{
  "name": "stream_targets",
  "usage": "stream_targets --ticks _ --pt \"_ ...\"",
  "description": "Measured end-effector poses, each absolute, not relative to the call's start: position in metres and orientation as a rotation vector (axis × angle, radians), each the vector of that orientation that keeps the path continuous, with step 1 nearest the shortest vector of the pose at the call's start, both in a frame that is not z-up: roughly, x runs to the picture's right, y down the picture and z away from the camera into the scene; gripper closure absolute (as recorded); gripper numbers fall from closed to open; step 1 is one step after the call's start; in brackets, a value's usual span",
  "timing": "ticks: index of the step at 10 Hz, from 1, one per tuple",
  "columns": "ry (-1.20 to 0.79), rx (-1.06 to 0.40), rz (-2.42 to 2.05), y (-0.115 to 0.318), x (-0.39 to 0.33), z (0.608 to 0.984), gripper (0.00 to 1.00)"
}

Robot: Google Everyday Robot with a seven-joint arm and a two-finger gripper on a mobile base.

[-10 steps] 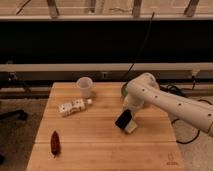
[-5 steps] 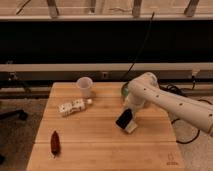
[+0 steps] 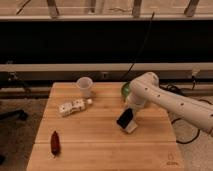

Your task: Place the eraser on the white sponge

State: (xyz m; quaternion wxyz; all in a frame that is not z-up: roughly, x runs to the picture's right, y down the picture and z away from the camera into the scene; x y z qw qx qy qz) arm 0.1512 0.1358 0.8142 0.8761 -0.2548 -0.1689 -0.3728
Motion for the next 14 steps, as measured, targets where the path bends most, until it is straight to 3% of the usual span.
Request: stream_targets --ticks 4,6,8,9,14 --pt "-0.344 -0.555 -0.755 0.143 0.154 0.820 0.74" --pt "-0.363 -0.580 -0.741 0.148 0.158 0.820 0.50" --pt "-0.367 -0.583 -0.743 0.148 0.159 0.817 0.34" --pt "-0.377 -0.582 -0.744 0.148 0.158 0.816 0.22" --pt "-0.398 -0.586 -0.748 0.154 0.157 0.811 0.20"
